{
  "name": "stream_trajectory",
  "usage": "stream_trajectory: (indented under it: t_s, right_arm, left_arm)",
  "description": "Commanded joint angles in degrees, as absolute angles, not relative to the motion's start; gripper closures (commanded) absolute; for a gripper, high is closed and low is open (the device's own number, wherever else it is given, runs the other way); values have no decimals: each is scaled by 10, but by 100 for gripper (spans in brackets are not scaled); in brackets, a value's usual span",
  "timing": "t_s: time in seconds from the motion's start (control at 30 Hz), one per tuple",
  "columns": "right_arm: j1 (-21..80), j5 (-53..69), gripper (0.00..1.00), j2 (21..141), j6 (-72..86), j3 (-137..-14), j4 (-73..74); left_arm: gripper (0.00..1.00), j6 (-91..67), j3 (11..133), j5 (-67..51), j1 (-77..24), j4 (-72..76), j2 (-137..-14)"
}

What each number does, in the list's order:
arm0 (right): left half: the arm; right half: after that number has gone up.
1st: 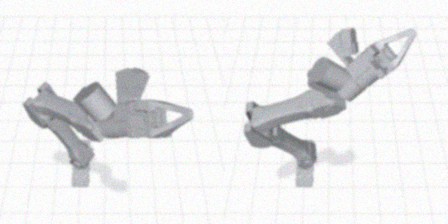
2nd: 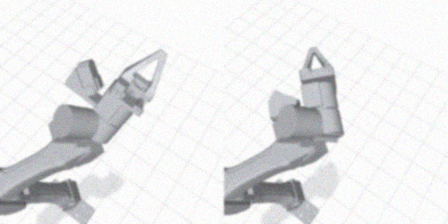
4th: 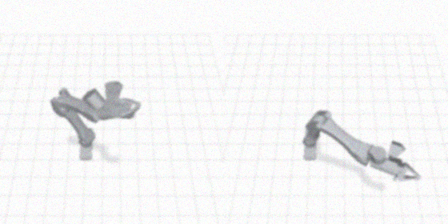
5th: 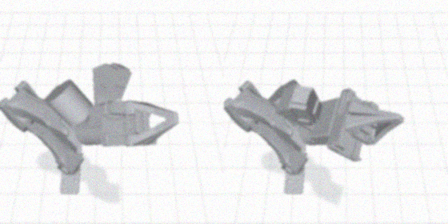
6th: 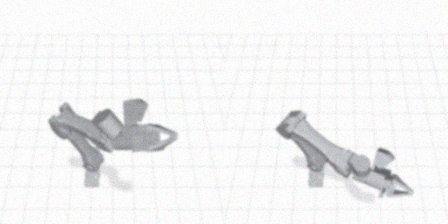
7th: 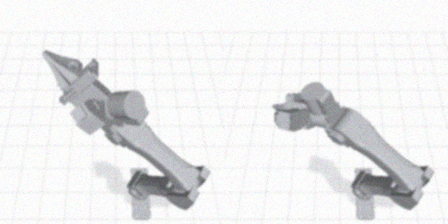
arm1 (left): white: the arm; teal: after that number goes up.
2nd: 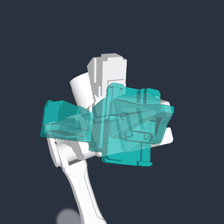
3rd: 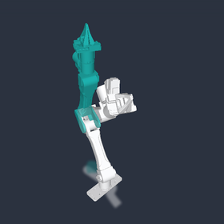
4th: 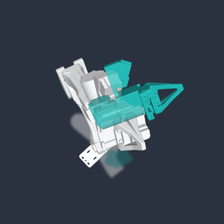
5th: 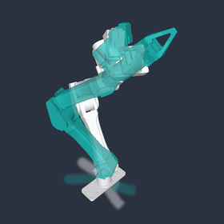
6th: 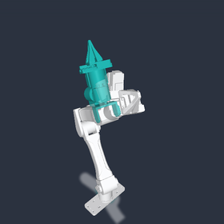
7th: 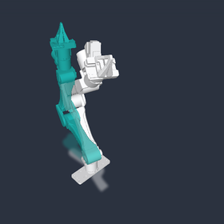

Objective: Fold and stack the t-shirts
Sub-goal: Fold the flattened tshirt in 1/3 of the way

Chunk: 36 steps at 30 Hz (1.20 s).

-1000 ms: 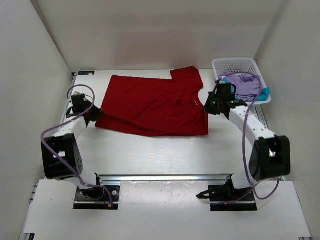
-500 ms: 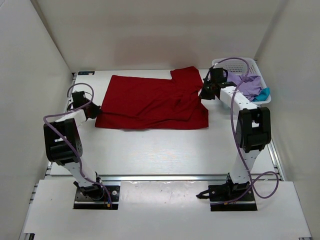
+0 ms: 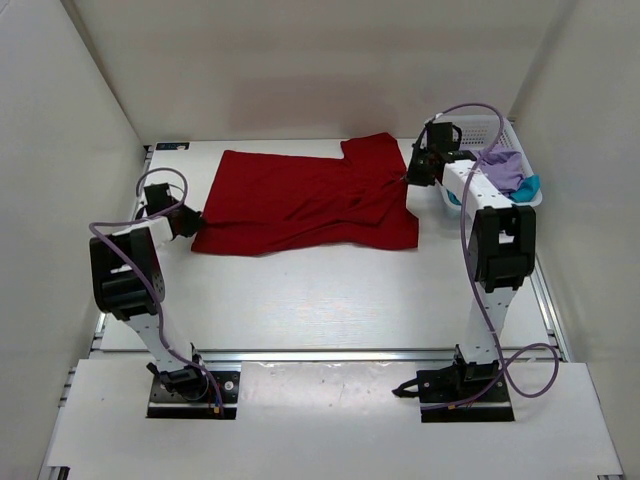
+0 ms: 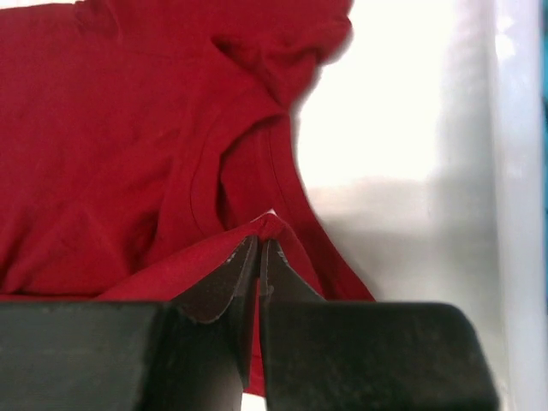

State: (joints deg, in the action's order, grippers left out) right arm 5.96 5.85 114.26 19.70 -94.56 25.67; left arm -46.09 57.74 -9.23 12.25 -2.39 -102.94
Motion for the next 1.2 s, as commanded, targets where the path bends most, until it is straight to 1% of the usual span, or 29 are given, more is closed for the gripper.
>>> stream_trajectory:
  t_s: [0.0, 0.03, 0.13, 0.17, 0.2, 0.23, 0.27, 0.3, 0.33, 0.37, 0.4, 0.43, 0.47, 0.5, 0.53, 0.57, 0.6, 0.63, 0.7, 0.77, 0.83, 0.9, 0.93, 0.97, 1.0, 1.07, 1.1, 1.17]
  right_arm:
    - [62, 58, 100, 1159, 191, -988, 240]
    - [62, 59, 99, 1168, 195, -1003, 239]
    - [64, 70, 100, 1187, 196, -1044, 257]
    - [66, 69, 100, 1190, 195, -1056, 261]
    - [67, 69, 95, 1192, 194, -1057, 268]
    - [68, 68, 83, 1190, 193, -1066, 279]
    - [69, 68, 73, 1180, 193, -1064, 279]
    - [68, 71, 57, 1163, 194, -1050, 279]
    - [68, 71, 53, 1150, 197, -1037, 274]
    - [63, 74, 53, 1120, 201, -1001, 268]
    - [64, 78, 53, 1101, 206, -973, 245]
    - [67, 88, 57, 1056, 213, -912, 218]
    - [69, 91, 61, 1011, 217, -842, 199]
    - [71, 93, 70, 987, 228, -768, 167]
    - [72, 93, 84, 948, 237, -732, 133]
    - [73, 97, 98, 910, 253, -664, 105]
    - [71, 100, 100, 879, 257, -607, 93]
    - [66, 110, 98, 867, 266, -582, 69]
    - [55, 126, 90, 840, 277, -504, 47]
    - [47, 133, 73, 822, 277, -463, 26]
    - [27, 148, 66, 824, 286, -437, 12]
    - [19, 149, 63, 827, 288, -418, 3]
    - [11, 159, 61, 835, 289, -417, -17]
    - [10, 162, 62, 846, 291, -412, -22]
    - [6, 160, 62, 856, 294, -410, -32]
    - [1, 159, 59, 871, 301, -409, -45]
    - [1, 155, 60, 881, 301, -404, -69]
    - [1, 158, 61, 895, 310, -402, -86]
  left_arm:
    - [85, -464, 584, -105, 134, -5, -1006]
    - [75, -462, 583, -99, 136, -7, -999]
    - [59, -464, 570, -107, 141, -16, -981]
    - [56, -463, 555, -109, 147, -8, -968]
    - [42, -467, 547, -113, 153, -6, -962]
    - [36, -464, 531, -118, 153, -8, -948]
    - [34, -461, 513, -119, 157, -8, -931]
    - [33, -457, 487, -116, 155, -12, -907]
    - [37, -457, 471, -107, 150, -9, -896]
    - [40, -457, 437, -99, 144, -7, -871]
    - [49, -460, 424, -98, 148, -8, -857]
    - [53, -465, 392, -95, 143, 7, -837]
    - [53, -469, 374, -98, 143, 11, -825]
    - [54, -471, 367, -95, 145, 12, -824]
    - [53, -468, 361, -94, 149, 15, -824]
    - [54, -463, 362, -93, 149, 8, -831]
    - [54, -464, 365, -89, 149, 4, -841]
    - [52, -463, 361, -90, 149, 5, -845]
    - [51, -472, 359, -95, 156, 12, -859]
    - [49, -487, 359, -93, 159, 22, -869]
    - [50, -497, 361, -92, 155, 49, -888]
    - [52, -505, 364, -104, 154, 66, -905]
    - [54, -515, 365, -112, 154, 77, -910]
    - [60, -515, 371, -114, 154, 76, -920]
    - [62, -512, 374, -113, 150, 78, -925]
    - [69, -504, 382, -108, 147, 73, -934]
    - [73, -500, 385, -106, 147, 69, -935]
    - [78, -495, 390, -104, 146, 69, -943]
